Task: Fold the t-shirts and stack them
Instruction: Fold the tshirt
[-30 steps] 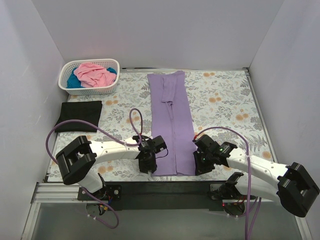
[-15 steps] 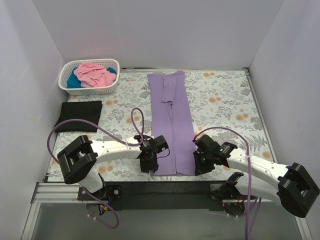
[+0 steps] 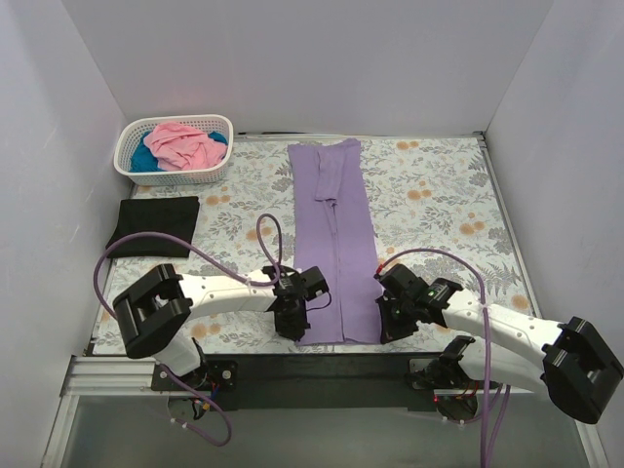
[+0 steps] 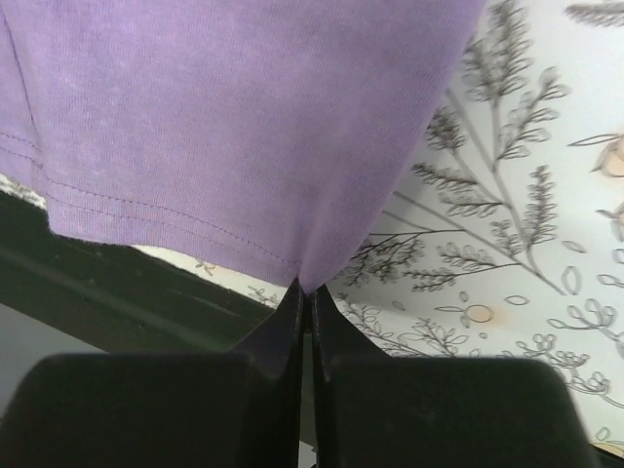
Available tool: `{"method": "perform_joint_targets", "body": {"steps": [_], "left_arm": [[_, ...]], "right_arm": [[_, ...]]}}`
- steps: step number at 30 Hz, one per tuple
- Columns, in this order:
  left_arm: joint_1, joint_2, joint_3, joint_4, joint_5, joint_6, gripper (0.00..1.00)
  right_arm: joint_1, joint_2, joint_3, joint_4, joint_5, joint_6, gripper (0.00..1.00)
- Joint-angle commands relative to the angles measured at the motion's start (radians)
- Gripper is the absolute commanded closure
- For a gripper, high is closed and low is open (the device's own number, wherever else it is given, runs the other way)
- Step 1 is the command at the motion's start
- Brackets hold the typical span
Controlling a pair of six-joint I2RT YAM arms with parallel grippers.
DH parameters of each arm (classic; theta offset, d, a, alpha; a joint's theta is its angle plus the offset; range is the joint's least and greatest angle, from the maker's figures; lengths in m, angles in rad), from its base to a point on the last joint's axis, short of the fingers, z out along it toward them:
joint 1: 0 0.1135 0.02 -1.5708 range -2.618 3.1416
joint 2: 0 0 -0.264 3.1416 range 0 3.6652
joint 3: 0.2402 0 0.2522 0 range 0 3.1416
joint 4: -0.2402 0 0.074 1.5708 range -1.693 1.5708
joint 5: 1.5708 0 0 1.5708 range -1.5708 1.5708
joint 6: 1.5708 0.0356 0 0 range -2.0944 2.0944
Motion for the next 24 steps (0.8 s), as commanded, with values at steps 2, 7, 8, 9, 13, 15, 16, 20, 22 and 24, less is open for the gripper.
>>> {"method": "perform_joint_targets", "body": {"steps": [2, 7, 8, 9, 13, 15, 16, 20, 22, 24], "left_arm": [[-0.047, -0.069, -0.072, -0.07, 0.023, -0.043, 1.0], [-0.053, -0.19, -0.127, -0.085, 0.069, -0.069, 1.0], [-0.052, -0.204, -0.126, -0.079, 0.069, -0.065, 1.0], [-0.05, -0.213, -0.123, -0.067, 0.063, -0.054, 1.0], [0.01, -0.212, -0.048, -0.057, 0.002, 0.018, 1.0], [0.08, -0.198, 0.009, -0.047, -0.014, 0.064, 1.0], [0.112, -0.195, 0.026, -0.039, -0.014, 0.113, 1.0], [0.291, -0.155, 0.118, 0.009, -0.026, 0.229, 1.0], [0.35, -0.106, 0.195, 0.027, -0.032, 0.292, 1.0], [0.378, -0.068, 0.274, 0.039, -0.062, 0.328, 1.0]], "right_arm": [[0.074, -0.037, -0.03, -0.028, -0.064, 0.037, 0.99], [0.122, -0.068, -0.004, -0.043, -0.114, 0.059, 0.99], [0.119, -0.068, 0.017, -0.046, -0.12, 0.05, 0.99], [0.121, -0.062, 0.034, -0.057, -0.098, 0.039, 0.99], [0.076, 0.005, 0.142, -0.103, -0.03, -0.045, 0.99], [0.02, 0.062, 0.189, -0.112, 0.005, -0.108, 0.99], [0.001, 0.081, 0.239, -0.112, 0.013, -0.133, 0.99], [-0.109, 0.186, 0.384, -0.111, 0.031, -0.238, 0.99], [-0.169, 0.254, 0.485, -0.109, 0.03, -0.292, 0.99], [-0.22, 0.326, 0.557, -0.109, 0.024, -0.334, 0.99]]}}
